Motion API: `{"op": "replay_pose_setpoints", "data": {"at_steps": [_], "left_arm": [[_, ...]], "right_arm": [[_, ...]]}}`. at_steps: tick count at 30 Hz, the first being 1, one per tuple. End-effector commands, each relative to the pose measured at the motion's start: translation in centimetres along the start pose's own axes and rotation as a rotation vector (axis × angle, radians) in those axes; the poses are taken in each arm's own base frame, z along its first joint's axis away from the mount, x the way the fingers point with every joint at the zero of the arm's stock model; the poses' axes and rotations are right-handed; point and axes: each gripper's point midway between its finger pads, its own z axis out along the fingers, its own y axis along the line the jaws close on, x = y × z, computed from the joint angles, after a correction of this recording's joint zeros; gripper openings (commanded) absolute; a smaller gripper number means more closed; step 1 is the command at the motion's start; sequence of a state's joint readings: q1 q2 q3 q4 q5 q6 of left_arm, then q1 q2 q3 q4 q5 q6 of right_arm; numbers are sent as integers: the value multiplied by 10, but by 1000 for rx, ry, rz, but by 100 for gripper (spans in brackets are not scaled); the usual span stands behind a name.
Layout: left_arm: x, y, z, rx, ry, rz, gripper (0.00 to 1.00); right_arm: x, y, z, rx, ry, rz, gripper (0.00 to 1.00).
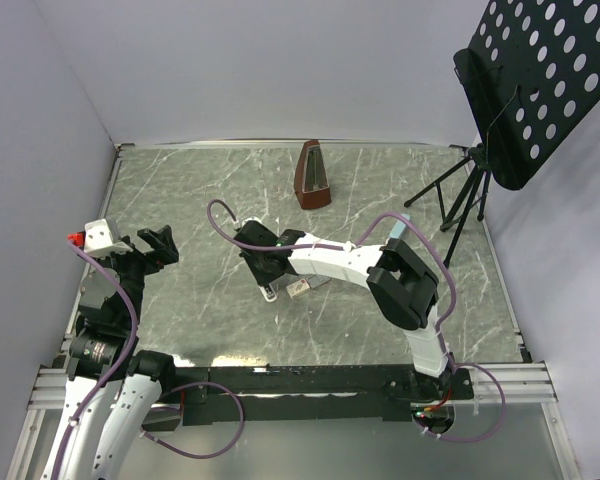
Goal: Load the staples into the stapler
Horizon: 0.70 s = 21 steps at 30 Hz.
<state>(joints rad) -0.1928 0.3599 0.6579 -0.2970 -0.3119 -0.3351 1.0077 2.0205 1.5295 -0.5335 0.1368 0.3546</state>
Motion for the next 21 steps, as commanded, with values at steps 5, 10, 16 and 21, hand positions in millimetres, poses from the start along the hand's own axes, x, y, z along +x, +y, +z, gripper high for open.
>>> {"op": "replay_pose_setpoints", "data": {"at_steps": [5, 10, 16, 21], "left_arm": [[-6, -4, 3, 15, -23, -6, 99], [-6, -4, 3, 15, -23, -8, 99], [-6, -4, 3, 16, -23, -8, 99], [-6, -3, 3, 13, -24, -8, 100]], "right_arm": [[-7, 3, -1, -20, -20, 12, 7], [-10, 5, -3, -30, -26, 11, 7], [-4, 1, 1, -8, -5, 14, 7], [-2, -3, 2, 11, -4, 20, 7]]}}
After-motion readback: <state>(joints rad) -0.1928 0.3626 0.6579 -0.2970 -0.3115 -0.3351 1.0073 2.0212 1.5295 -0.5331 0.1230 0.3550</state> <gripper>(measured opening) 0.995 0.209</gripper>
